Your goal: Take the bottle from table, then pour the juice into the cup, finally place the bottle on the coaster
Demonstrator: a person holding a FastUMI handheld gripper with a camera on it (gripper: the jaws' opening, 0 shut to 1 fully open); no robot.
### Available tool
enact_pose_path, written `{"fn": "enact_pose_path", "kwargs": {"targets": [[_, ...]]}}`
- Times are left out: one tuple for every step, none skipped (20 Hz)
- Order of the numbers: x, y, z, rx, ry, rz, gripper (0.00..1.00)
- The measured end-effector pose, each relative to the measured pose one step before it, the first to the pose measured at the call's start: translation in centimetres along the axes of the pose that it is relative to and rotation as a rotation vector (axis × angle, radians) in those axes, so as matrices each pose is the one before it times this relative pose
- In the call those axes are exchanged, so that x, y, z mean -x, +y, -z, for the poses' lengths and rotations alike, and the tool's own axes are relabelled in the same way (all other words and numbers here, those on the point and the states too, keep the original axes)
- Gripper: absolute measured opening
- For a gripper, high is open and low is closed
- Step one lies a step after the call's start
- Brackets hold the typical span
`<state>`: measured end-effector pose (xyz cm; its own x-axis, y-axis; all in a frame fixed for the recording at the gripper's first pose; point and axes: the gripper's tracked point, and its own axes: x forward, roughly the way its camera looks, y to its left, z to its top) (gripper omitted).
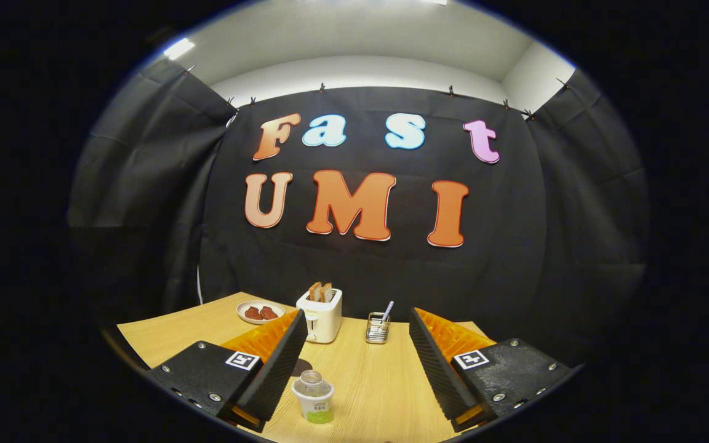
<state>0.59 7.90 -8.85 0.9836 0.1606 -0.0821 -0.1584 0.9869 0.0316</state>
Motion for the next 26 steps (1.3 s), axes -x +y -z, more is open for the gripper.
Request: {"fn": "enact_pose_path", "kwargs": {"targets": [[-0.265, 0.438, 1.118, -0.00147, 0.01399, -0.00925, 0.99], [-0.346, 0.468, 1.158, -0.00272, 0.00705, -0.01213, 0.99], [-0.347, 0.446, 1.211, -0.00647, 0.00826, -0.00821, 0.99], [-0.316, 0.336, 1.239, -0.00874, 0.00776, -0.01449, 0.99], [-0.355, 0.375, 1.256, -0.00953, 0.0102, -0.01001, 0.99], [-0.328, 0.131, 1.401, -0.0061, 0.01018, -0.00949, 0.99], [-0.446, 0.01, 1.215, -0.00524, 0.00926, 0.00168, 0.99], [-0.56, -0.087, 1.236, -0.00821, 0.01079, 0.00057, 0.99], [-0.399, 0.095, 1.233, -0.01115, 0.01448, -0.00269, 0.99], [-0.391, 0.284, 1.148, -0.01069, 0.01343, -0.01254, 0.99], [-0.32, 0.33, 0.976, -0.0075, 0.01486, -0.01381, 0.99], [0.008, 0.706, -0.078, -0.02268, -0.02083, -0.02506, 0.99], [-0.068, 0.256, 0.441, -0.00682, 0.00868, -0.00654, 0.99], [-0.142, 0.146, 0.131, -0.01292, -0.01211, -0.01445, 0.99], [-0.207, 0.16, 0.568, -0.00314, -0.00238, 0.00015, 0.99], [0.115, -0.01, 0.233, -0.00011, -0.00119, -0.00001, 0.99], [-0.11, 0.025, 0.541, 0.00407, 0.00915, 0.00392, 0.99], [0.033, 0.243, 0.51, 0.00311, 0.00553, -0.00584, 0.99], [-0.147, 0.135, 0.558, 0.00437, 0.00841, 0.00058, 0.99], [-0.184, 0.018, 0.508, 0.00249, 0.00669, 0.00315, 0.99], [-0.237, -0.104, 0.425, 0.00038, 0.00859, 0.00671, 0.99], [-0.274, 0.089, 0.667, 0.00196, 0.01357, 0.00042, 0.98], [-0.17, 0.052, 0.673, 0.00215, 0.01429, 0.00287, 0.96], [-0.178, -0.03, 0.487, 0.0013, 0.00972, 0.00156, 0.94], [-0.218, -0.058, 0.583, 0.0015, 0.00976, 0.00584, 0.9], [-0.139, 0.112, 0.555, 0.00054, 0.01031, -0.00201, 0.87]]}}
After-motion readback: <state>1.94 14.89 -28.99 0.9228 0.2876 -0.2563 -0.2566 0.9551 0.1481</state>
